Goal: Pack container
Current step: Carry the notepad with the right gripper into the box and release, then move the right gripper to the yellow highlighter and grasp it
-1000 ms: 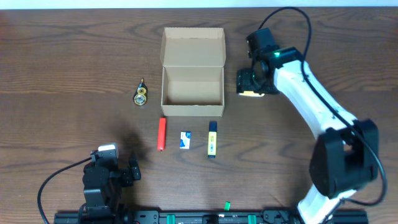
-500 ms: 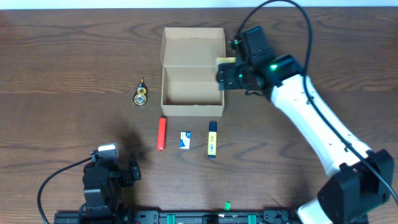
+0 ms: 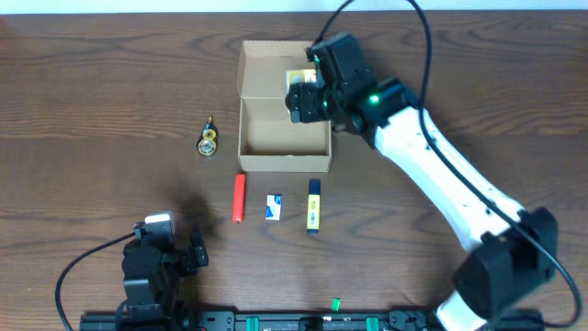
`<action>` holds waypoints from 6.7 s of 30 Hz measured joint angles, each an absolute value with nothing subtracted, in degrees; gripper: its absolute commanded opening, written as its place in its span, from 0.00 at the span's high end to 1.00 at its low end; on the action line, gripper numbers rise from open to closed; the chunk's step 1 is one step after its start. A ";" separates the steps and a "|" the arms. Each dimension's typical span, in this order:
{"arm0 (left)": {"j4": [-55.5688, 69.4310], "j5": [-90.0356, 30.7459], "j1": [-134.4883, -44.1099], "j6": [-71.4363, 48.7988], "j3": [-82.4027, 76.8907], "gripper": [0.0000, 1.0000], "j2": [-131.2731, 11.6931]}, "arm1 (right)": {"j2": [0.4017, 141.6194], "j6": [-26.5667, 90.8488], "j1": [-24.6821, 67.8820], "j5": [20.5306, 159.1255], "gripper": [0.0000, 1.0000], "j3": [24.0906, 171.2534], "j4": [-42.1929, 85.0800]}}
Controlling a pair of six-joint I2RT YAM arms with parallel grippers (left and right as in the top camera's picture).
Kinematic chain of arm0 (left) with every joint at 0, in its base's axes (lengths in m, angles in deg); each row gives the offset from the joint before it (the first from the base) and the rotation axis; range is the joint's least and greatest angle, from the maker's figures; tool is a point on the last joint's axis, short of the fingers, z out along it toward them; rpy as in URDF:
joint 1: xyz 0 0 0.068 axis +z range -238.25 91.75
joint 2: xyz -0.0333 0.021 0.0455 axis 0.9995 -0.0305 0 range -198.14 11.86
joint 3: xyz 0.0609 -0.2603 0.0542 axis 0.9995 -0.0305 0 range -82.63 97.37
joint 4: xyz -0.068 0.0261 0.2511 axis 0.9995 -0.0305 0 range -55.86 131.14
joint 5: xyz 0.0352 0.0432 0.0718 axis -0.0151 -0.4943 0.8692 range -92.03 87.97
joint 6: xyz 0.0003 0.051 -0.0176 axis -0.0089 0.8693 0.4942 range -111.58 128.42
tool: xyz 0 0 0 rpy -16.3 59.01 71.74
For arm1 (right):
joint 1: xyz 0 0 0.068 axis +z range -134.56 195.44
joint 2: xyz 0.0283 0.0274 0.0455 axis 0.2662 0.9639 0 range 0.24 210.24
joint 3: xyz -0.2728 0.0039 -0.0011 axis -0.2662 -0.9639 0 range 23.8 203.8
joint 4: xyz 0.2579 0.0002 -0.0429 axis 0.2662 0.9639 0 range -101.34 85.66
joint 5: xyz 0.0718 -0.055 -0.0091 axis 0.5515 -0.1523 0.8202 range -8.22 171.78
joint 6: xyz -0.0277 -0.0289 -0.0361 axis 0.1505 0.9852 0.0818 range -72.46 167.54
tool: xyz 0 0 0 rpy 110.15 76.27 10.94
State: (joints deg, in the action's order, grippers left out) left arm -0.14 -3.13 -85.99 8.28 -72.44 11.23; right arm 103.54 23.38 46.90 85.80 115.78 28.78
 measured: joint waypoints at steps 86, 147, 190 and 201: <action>-0.01 -3.13 -85.99 8.28 -72.48 0.05 11.28 | 62.69 15.51 54.75 76.72 0.01 83.85 49.04; 0.01 -3.13 -85.99 8.28 -72.50 0.05 11.28 | 105.86 -20.53 63.14 76.00 0.17 85.25 30.66; 0.01 -3.13 -85.99 8.28 -72.50 0.05 11.28 | 85.97 -14.74 63.14 75.09 0.85 88.24 41.41; 0.01 -3.13 -85.99 8.28 -72.50 0.04 11.28 | 86.06 -1.39 62.20 66.17 0.78 99.21 34.09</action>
